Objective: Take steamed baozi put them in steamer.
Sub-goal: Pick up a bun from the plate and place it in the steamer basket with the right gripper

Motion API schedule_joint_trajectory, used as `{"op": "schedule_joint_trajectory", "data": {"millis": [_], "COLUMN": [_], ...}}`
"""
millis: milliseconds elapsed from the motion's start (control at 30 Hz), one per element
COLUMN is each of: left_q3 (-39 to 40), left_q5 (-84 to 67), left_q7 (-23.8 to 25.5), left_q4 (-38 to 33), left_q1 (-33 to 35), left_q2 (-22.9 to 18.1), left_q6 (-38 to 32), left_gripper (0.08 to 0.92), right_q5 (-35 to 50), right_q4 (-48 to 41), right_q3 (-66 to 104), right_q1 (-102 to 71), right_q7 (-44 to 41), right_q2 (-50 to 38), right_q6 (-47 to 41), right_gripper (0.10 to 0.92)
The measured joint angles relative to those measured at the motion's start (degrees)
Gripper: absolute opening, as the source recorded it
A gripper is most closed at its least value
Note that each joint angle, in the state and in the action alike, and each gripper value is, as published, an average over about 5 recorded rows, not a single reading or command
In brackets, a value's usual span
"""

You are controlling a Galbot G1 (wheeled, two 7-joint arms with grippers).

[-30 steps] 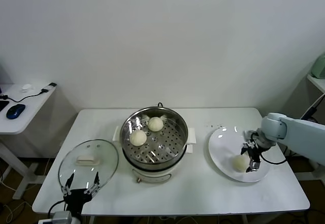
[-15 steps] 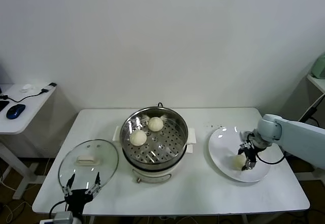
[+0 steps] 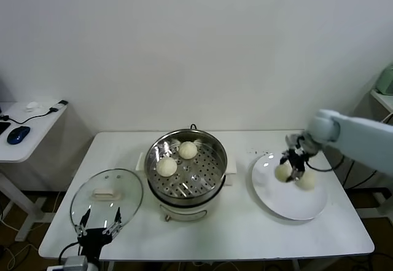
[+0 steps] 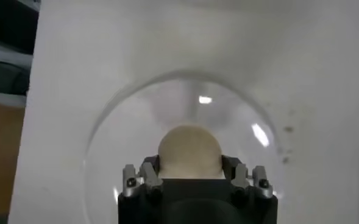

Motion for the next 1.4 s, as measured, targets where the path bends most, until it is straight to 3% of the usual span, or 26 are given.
{"op": "schedule_joint_trajectory", "data": {"millis": [333, 633, 1200, 1400], "left_q3": [-0.3, -0.3, -0.3, -0.3], "left_q5": [-0.1, -0.1, -0.1, -0.2], "left_q7": [0.0, 0.0, -0.3, -0.4], "left_q4": [-0.2, 0.1, 0.5, 0.6], "left_q1": [0.1, 0.3, 0.6, 0.6], "left_q2": [0.3, 0.1, -0.3, -0.3], "left_q6": [0.1, -0.1, -0.6, -0.7], "left_gripper": [0.823, 0.823, 0.823, 0.823], "right_q5": [3.0, -5.5, -20.8, -23.1], "right_q4": [8.9, 16.1, 11.8, 9.7], "right_q3": [-0.7, 0.3, 1.0, 1.5], "right_q1": [14.6, 12.8, -0.1, -2.3], "right_q7": [-1.7, -0.4, 4.2, 5.2], "right_q2": [13.7, 23.5, 31.4, 32.3], "right_q6": [9.4, 17.3, 24.1, 25.7], "right_gripper": [0.662, 0.662, 0.67, 0.776]}}
